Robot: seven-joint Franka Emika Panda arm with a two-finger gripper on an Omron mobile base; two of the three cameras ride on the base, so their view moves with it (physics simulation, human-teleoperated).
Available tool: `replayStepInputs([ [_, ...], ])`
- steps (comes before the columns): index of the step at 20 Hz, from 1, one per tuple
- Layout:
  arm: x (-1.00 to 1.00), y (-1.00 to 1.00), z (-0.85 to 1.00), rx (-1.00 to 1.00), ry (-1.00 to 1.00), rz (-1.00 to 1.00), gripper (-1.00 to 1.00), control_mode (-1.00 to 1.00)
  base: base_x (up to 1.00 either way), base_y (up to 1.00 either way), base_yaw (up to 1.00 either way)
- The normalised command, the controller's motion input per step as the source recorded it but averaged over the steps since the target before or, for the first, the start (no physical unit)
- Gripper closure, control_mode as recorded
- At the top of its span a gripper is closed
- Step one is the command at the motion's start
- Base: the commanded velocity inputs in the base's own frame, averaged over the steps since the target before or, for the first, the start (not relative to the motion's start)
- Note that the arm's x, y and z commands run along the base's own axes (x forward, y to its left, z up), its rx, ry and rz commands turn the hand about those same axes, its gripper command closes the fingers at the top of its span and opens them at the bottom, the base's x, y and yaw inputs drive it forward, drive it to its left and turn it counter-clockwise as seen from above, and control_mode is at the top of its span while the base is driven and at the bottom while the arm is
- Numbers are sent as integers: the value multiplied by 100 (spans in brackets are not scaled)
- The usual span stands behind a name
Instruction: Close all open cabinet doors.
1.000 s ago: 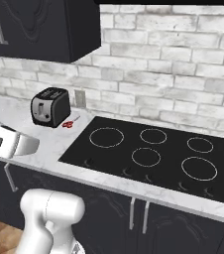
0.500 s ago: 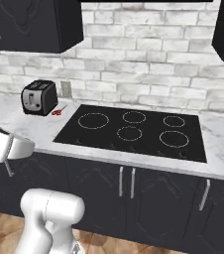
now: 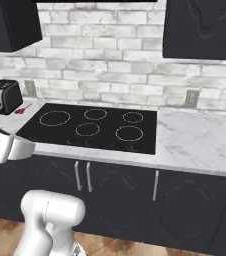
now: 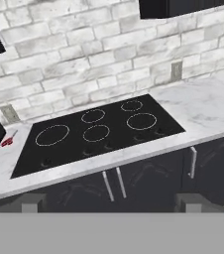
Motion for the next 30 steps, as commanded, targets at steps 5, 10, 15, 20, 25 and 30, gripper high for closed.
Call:
replayStepInputs([
  [5, 0, 0, 0, 0, 0, 0, -100, 100, 0, -86, -10],
  [10, 0, 0, 0, 0, 0, 0, -100, 100, 0, -85, -9],
  [15, 0, 0, 0, 0, 0, 0, -100, 100, 0, -86, -6],
  [20, 0, 0, 0, 0, 0, 0, -100, 100, 2, -83, -5],
  [25, 0, 0, 0, 0, 0, 0, -100, 100, 5, -84, -5],
  [30, 0, 0, 0, 0, 0, 0, -100, 100, 9, -81, -4],
])
